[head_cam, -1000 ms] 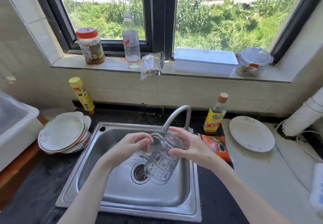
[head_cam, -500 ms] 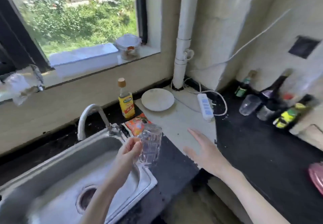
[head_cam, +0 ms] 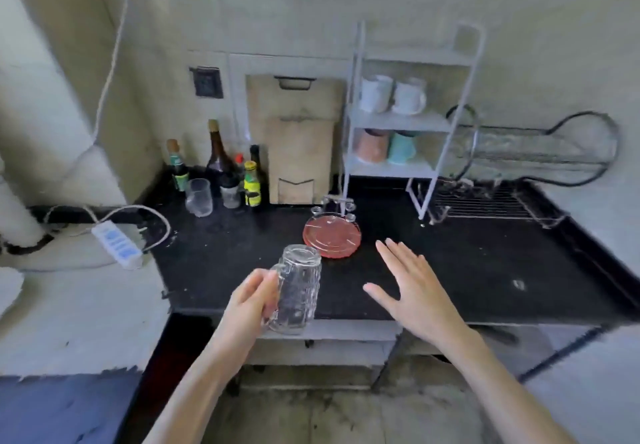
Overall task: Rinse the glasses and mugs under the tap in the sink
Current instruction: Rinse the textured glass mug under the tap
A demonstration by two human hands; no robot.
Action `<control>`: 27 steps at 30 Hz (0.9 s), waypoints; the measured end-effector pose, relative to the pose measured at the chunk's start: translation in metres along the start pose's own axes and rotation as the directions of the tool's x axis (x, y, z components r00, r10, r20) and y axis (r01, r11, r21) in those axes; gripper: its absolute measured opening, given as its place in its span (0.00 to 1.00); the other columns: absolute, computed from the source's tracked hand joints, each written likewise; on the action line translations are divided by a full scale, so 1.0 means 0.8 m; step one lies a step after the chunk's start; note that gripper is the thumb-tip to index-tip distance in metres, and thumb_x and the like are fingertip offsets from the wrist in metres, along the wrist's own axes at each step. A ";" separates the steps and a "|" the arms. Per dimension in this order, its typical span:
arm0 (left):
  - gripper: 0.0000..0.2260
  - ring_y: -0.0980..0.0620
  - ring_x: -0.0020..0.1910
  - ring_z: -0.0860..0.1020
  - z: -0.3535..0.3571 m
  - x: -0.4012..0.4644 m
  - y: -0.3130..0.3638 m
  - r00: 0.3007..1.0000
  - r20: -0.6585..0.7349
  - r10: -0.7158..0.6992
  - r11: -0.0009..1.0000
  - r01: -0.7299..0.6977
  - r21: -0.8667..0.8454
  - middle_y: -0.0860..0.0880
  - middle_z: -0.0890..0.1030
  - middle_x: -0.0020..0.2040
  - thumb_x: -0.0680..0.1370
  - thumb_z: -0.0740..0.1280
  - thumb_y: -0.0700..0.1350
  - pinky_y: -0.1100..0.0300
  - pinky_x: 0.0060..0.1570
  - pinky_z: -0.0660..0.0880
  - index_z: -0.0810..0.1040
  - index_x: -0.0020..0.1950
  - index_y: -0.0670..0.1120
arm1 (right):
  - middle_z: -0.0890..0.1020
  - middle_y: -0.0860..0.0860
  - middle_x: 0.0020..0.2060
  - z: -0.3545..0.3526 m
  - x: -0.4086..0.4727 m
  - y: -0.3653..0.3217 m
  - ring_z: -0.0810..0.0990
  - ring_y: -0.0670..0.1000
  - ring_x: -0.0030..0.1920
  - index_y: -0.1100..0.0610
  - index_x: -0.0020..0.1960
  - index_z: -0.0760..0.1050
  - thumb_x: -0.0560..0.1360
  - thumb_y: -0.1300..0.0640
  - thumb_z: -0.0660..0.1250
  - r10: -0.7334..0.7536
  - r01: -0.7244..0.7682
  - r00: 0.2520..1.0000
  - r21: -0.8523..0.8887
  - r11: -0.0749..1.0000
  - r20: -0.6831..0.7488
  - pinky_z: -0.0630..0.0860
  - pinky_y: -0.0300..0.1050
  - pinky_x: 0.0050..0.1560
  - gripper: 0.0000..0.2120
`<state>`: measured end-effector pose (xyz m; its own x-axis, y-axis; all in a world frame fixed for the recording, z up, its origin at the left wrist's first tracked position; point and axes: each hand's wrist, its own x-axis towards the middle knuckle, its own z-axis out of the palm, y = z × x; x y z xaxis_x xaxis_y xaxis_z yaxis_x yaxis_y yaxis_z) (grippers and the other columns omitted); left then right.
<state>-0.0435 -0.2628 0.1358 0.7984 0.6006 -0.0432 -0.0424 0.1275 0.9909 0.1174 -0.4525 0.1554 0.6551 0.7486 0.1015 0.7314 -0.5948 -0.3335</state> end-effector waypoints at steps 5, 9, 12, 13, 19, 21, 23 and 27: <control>0.13 0.53 0.31 0.57 0.180 0.054 -0.024 0.987 0.159 -0.028 1.000 0.030 -0.007 0.52 0.61 0.30 0.80 0.58 0.46 0.56 0.33 0.54 0.66 0.36 0.46 | 0.49 0.47 0.76 -0.069 -0.038 0.166 0.44 0.48 0.76 0.49 0.76 0.47 0.75 0.34 0.48 0.141 -0.149 0.988 -0.125 0.981 -0.067 0.43 0.49 0.74 0.35; 0.12 0.54 0.30 0.58 0.292 0.091 -0.034 0.968 0.240 -0.065 0.996 0.078 -0.044 0.52 0.62 0.29 0.80 0.59 0.45 0.58 0.33 0.54 0.68 0.37 0.46 | 0.49 0.48 0.76 -0.107 -0.053 0.272 0.44 0.48 0.76 0.49 0.76 0.48 0.76 0.35 0.48 0.239 -0.254 0.966 -0.193 0.948 -0.096 0.44 0.49 0.74 0.33; 0.12 0.54 0.31 0.58 0.356 0.119 -0.035 0.953 0.297 -0.059 0.996 0.077 -0.050 0.52 0.62 0.29 0.80 0.58 0.44 0.57 0.34 0.54 0.68 0.36 0.46 | 0.49 0.47 0.76 -0.124 -0.053 0.330 0.44 0.48 0.76 0.49 0.76 0.48 0.78 0.40 0.51 0.306 -0.317 0.948 -0.175 0.932 -0.085 0.43 0.49 0.74 0.30; 0.13 0.54 0.31 0.58 0.374 0.129 -0.034 0.950 0.308 -0.055 0.996 0.076 -0.056 0.52 0.62 0.29 0.80 0.58 0.43 0.56 0.34 0.54 0.67 0.36 0.46 | 0.49 0.47 0.76 -0.129 -0.049 0.346 0.44 0.48 0.76 0.49 0.76 0.47 0.78 0.40 0.52 0.324 -0.334 0.942 -0.173 0.926 -0.085 0.42 0.48 0.74 0.30; 0.18 0.53 0.31 0.57 0.462 0.211 -0.028 0.925 0.374 -0.059 0.990 0.102 -0.095 0.52 0.60 0.29 0.80 0.57 0.42 0.55 0.35 0.52 0.66 0.30 0.50 | 0.48 0.47 0.76 -0.146 -0.006 0.429 0.43 0.47 0.76 0.48 0.76 0.47 0.79 0.41 0.51 0.392 -0.401 0.916 -0.141 0.905 -0.090 0.41 0.47 0.74 0.29; 0.17 0.53 0.31 0.56 0.487 0.245 -0.029 0.919 0.390 -0.051 0.988 0.104 -0.118 0.52 0.60 0.30 0.80 0.58 0.44 0.56 0.35 0.52 0.64 0.31 0.49 | 0.48 0.47 0.76 -0.152 0.015 0.458 0.42 0.47 0.76 0.48 0.76 0.47 0.79 0.42 0.51 0.407 -0.417 0.909 -0.154 0.896 -0.093 0.40 0.46 0.73 0.29; 0.17 0.52 0.33 0.54 0.511 0.278 -0.028 0.912 0.407 -0.054 0.986 0.114 -0.125 0.51 0.58 0.31 0.80 0.59 0.46 0.57 0.35 0.53 0.66 0.30 0.49 | 0.48 0.47 0.76 -0.160 0.036 0.485 0.42 0.47 0.76 0.48 0.76 0.47 0.79 0.41 0.50 0.434 -0.446 0.895 -0.156 0.881 -0.106 0.40 0.46 0.73 0.29; 0.16 0.49 0.36 0.54 0.551 0.342 -0.030 0.898 0.433 -0.076 0.994 0.104 -0.041 0.48 0.55 0.33 0.80 0.58 0.47 0.55 0.36 0.54 0.66 0.31 0.50 | 0.48 0.46 0.76 -0.175 0.079 0.531 0.43 0.47 0.76 0.48 0.76 0.47 0.79 0.41 0.50 0.470 -0.479 0.878 -0.172 0.861 -0.090 0.39 0.45 0.73 0.29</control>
<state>0.4406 -0.4491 0.1560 0.9803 0.1885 -0.0587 0.0158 0.2215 0.9750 0.4956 -0.6989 0.1511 0.9363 0.3509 0.0167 0.3483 -0.9210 -0.1745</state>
